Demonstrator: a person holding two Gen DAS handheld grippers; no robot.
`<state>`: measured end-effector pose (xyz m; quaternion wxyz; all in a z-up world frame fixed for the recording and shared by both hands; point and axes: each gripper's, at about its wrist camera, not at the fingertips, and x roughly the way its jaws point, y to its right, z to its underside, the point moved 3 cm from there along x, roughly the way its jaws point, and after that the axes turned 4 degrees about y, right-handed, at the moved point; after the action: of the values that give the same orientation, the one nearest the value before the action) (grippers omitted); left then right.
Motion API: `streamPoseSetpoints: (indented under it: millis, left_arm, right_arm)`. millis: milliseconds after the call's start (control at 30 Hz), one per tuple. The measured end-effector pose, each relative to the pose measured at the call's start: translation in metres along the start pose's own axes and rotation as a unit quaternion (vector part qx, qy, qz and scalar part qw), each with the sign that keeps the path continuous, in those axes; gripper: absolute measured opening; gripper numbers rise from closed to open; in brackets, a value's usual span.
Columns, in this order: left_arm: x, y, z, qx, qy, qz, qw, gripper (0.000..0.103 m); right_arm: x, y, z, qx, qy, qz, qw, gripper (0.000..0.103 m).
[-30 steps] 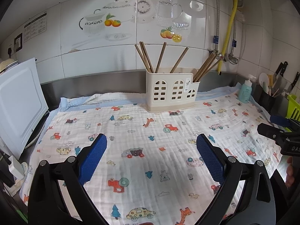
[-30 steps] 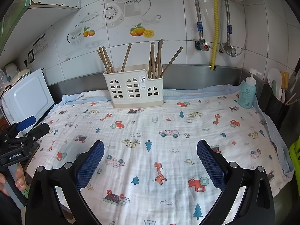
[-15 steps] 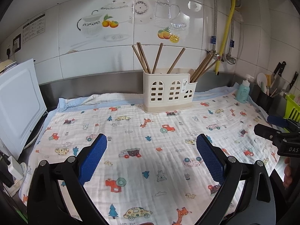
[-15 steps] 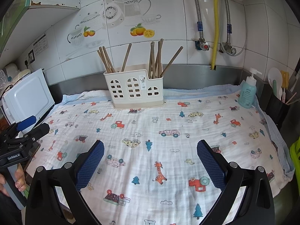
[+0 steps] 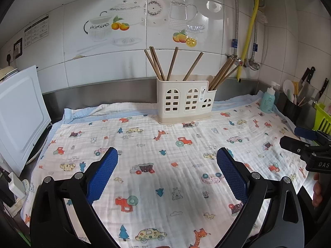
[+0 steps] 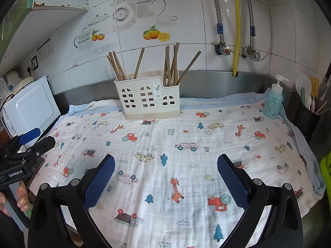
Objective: Organize utensils
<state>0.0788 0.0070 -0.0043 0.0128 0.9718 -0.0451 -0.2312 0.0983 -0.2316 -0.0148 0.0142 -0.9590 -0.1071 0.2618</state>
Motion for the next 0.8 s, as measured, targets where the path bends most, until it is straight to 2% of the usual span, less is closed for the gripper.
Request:
streamPoseSetpoints:
  millis: [800]
  left_arm:
    - [0.0022, 0.0040, 0.0019, 0.003, -0.002, 0.002, 1.0000, 0.096]
  right_arm:
    - [-0.0009, -0.0009, -0.0017, 0.000, 0.001, 0.000, 1.000, 0.096]
